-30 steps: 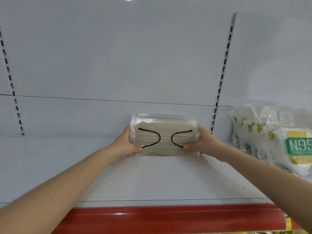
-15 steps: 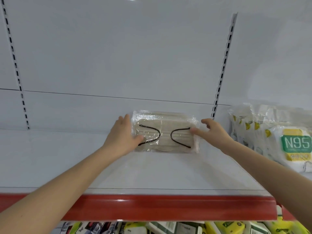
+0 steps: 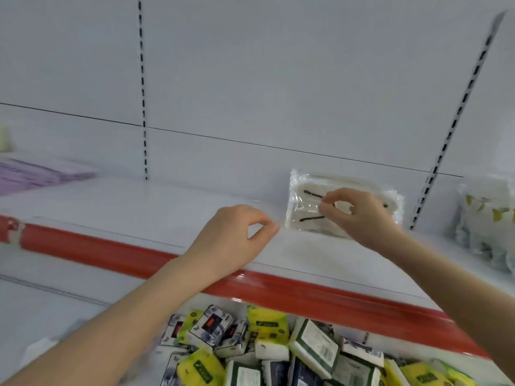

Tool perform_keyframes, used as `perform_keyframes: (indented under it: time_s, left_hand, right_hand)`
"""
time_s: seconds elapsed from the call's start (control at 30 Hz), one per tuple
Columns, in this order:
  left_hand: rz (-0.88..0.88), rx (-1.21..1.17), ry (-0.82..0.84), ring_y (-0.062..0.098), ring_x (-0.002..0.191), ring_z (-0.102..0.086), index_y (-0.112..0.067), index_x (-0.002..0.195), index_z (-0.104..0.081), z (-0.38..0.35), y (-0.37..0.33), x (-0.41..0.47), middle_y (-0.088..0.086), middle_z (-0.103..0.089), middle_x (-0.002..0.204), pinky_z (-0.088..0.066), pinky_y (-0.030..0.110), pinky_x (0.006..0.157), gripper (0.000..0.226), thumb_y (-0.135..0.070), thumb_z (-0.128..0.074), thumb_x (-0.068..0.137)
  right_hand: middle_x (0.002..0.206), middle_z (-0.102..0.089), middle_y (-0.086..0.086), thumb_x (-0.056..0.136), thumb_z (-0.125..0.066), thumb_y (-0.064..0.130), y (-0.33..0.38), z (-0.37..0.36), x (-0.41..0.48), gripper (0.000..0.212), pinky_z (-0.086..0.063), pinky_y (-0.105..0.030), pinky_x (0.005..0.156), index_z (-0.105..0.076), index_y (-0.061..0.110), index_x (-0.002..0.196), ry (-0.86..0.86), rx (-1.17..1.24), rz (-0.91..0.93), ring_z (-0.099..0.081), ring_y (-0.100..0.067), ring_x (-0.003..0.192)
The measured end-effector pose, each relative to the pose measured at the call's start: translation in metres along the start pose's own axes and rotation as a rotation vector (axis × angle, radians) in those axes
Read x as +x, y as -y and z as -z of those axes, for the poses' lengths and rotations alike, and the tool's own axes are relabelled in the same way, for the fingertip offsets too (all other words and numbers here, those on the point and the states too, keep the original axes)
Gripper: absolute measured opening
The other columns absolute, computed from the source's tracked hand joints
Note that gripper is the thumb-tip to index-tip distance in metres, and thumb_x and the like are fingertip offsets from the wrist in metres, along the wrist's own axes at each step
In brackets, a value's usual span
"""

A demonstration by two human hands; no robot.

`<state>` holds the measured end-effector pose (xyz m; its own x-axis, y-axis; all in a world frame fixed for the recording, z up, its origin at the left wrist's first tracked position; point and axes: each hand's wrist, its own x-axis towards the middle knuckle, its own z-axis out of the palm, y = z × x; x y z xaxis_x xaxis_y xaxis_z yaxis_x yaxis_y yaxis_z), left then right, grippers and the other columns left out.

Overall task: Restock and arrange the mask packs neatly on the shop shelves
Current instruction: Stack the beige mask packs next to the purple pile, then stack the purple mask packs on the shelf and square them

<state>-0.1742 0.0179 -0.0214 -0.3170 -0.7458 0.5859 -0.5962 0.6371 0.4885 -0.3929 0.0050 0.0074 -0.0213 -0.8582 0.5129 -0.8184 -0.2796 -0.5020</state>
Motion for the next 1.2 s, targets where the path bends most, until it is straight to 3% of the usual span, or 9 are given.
perform_keyframes:
  time_s: [0.07, 0.27, 0.37, 0.57, 0.73, 0.83, 1.0, 1.2]
  left_hand:
    - [0.016, 0.008, -0.025, 0.003, 0.105, -0.058, -0.016, 0.106, -0.07, 0.024, 0.015, -0.013, -0.008, -0.067, 0.11, -0.038, 0.013, 0.091, 0.028, -0.034, -0.055, 0.09]
    - [0.102, 0.092, -0.082, 0.004, 0.104, -0.058, -0.017, 0.108, -0.07, 0.117, 0.079, -0.062, -0.006, -0.067, 0.111, -0.04, 0.014, 0.09, 0.029, -0.034, -0.056, 0.09]
    - [0.144, 0.141, -0.139, 0.007, 0.098, -0.061, -0.016, 0.1, -0.072, 0.167, 0.113, -0.087, -0.005, -0.07, 0.104, -0.047, 0.022, 0.087, 0.023, -0.031, -0.059, 0.088]
    - [0.187, 0.215, -0.194, 0.004, 0.082, -0.061, -0.013, 0.09, -0.074, 0.238, 0.169, -0.121, -0.005, -0.072, 0.09, -0.036, 0.004, 0.071, 0.016, -0.023, -0.062, 0.087]
    - [0.202, 0.214, -0.227, -0.003, 0.081, -0.055, -0.013, 0.088, -0.073, 0.275, 0.211, -0.116, -0.01, -0.066, 0.081, -0.034, -0.002, 0.069, 0.014, -0.02, -0.061, 0.087]
    - [0.213, 0.185, -0.254, -0.002, 0.085, -0.056, -0.012, 0.087, -0.072, 0.292, 0.237, -0.1, -0.008, -0.069, 0.083, -0.034, -0.002, 0.071, 0.014, -0.018, -0.06, 0.087]
    - [0.214, 0.174, -0.285, 0.005, 0.082, -0.06, -0.007, 0.09, -0.072, 0.315, 0.286, -0.053, -0.002, -0.07, 0.089, -0.04, 0.006, 0.075, 0.014, -0.015, -0.061, 0.087]
    - [0.249, 0.25, -0.26, 0.016, 0.094, -0.062, -0.006, 0.095, -0.071, 0.333, 0.346, 0.008, 0.002, -0.07, 0.099, -0.043, 0.022, 0.084, 0.019, -0.019, -0.06, 0.088]
  right_hand:
    - [0.103, -0.063, 0.012, 0.086, -0.062, 0.03, 0.027, -0.022, 0.003, 0.016, -0.04, -0.025, 0.086, -0.067, 0.02, 0.098, 0.057, 0.02, 0.036, -0.057, -0.009, 0.1]
    - [0.103, -0.062, 0.01, 0.087, -0.061, 0.03, 0.128, -0.104, 0.01, 0.011, -0.038, -0.027, 0.097, -0.064, 0.022, 0.095, 0.192, 0.131, 0.102, -0.055, -0.008, 0.109]
    - [0.104, -0.063, 0.008, 0.088, -0.061, 0.03, 0.18, -0.148, 0.009, 0.009, -0.039, -0.025, 0.095, -0.063, 0.023, 0.094, 0.252, 0.17, 0.129, -0.055, -0.009, 0.109]
    - [0.098, -0.065, 0.002, 0.087, -0.062, 0.024, 0.258, -0.21, 0.003, 0.016, -0.045, -0.025, 0.088, -0.064, 0.013, 0.099, 0.331, 0.257, 0.124, -0.061, -0.014, 0.097]
    - [0.098, -0.066, -0.004, 0.088, -0.062, 0.026, 0.289, -0.238, 0.027, 0.023, -0.05, -0.034, 0.085, -0.061, 0.01, 0.104, 0.395, 0.357, 0.013, -0.064, -0.018, 0.095]
    - [0.099, -0.064, -0.007, 0.089, -0.06, 0.026, 0.3, -0.256, 0.052, 0.024, -0.052, -0.032, 0.078, -0.059, 0.008, 0.105, 0.464, 0.449, -0.091, -0.066, -0.016, 0.087]
    - [0.095, -0.061, -0.009, 0.091, -0.057, 0.029, 0.311, -0.289, 0.107, 0.018, -0.054, -0.034, 0.077, -0.058, 0.011, 0.093, 0.535, 0.459, -0.173, -0.066, -0.018, 0.079]
    - [0.098, -0.062, -0.018, 0.093, -0.055, 0.032, 0.31, -0.325, 0.168, 0.038, -0.057, -0.027, 0.067, -0.05, 0.0, 0.112, 0.57, 0.454, -0.302, -0.068, -0.022, 0.075]
